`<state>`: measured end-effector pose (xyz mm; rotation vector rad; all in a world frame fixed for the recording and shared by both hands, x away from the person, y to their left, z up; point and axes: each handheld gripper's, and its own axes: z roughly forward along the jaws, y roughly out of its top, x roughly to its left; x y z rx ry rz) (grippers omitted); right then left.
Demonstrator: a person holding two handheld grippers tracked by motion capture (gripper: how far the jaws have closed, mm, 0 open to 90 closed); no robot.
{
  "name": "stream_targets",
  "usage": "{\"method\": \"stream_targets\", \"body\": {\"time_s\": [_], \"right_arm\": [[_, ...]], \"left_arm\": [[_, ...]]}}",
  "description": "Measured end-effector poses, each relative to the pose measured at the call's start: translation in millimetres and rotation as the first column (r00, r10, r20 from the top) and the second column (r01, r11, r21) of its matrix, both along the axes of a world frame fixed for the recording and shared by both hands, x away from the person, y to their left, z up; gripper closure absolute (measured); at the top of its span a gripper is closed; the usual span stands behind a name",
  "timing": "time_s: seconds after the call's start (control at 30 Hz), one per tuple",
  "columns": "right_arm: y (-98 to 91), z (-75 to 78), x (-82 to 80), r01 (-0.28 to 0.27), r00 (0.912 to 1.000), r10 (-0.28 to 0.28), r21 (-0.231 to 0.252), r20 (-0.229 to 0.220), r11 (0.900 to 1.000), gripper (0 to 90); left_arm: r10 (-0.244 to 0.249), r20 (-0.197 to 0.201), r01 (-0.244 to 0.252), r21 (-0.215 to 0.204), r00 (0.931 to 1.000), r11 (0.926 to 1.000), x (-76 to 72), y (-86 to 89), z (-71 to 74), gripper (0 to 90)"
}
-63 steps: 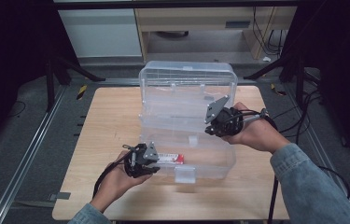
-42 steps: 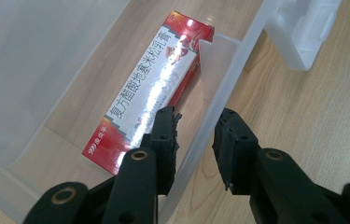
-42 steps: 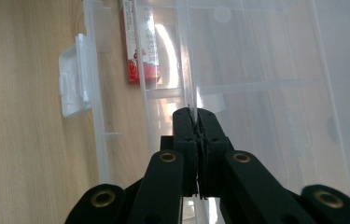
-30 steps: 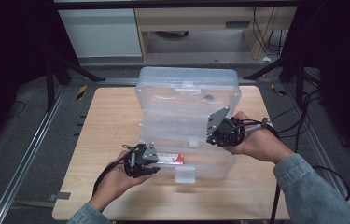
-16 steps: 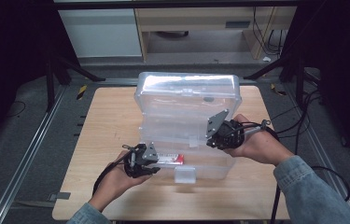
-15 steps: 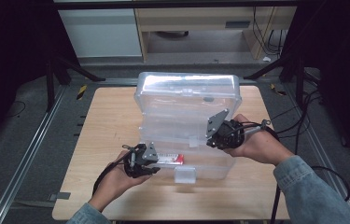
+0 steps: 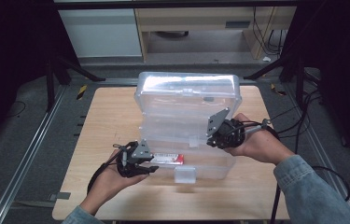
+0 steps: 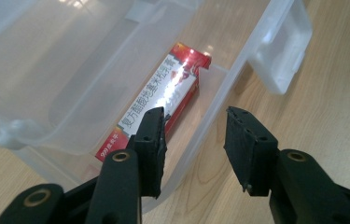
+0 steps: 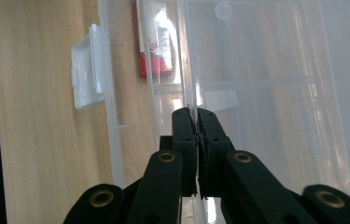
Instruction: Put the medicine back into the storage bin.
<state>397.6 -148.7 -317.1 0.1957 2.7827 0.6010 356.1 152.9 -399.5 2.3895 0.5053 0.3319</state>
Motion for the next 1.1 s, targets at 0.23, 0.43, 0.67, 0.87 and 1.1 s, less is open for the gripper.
{"method": "stream_targets", "body": {"time_s": [0.23, 0.43, 0.67, 0.87, 1.1], "right_arm": [[-0.2, -0.1, 0.0, 0.001, 1.0, -0.001, 0.002, -0.001, 1.0, 87.8], [-1.3, -0.9, -1.0, 0.01, 0.9999, -0.01, 0.01, -0.002, 0.9999, 87.4], [-2.1, -1.7, -1.5, 0.013, 0.9999, -0.013, 0.022, 0.001, 0.9997, 87.2], [-2.8, -2.4, -1.3, 0.01, 0.9999, -0.01, 0.03, -0.003, 0.9995, 87.2], [-3.4, -3.1, -1.5, 0.008, 1.0, -0.008, 0.036, -0.004, 0.9993, 86.9]], "left_arm": [[0.009, 0.014, -0.008, -0.082, 0.9999, 0.9966, -10.2, 10.2, 21.9, 55.2], [0.058, 0.016, -0.055, -0.145, 0.9982, 0.9879, -11.4, 19.5, 43.9, 53.2], [0.129, 0.025, -0.123, -0.171, 0.9913, 0.9775, 7.1, 36.5, 71.6, 53.1], [0.206, 0.013, -0.199, -0.201, 0.9785, 0.9591, 31.1, 53.0, 82.5, 53.2], [0.273, 0.023, -0.262, -0.214, 0.9617, 0.9409, 57.6, 57.7, 88.7, 56.4]]}}
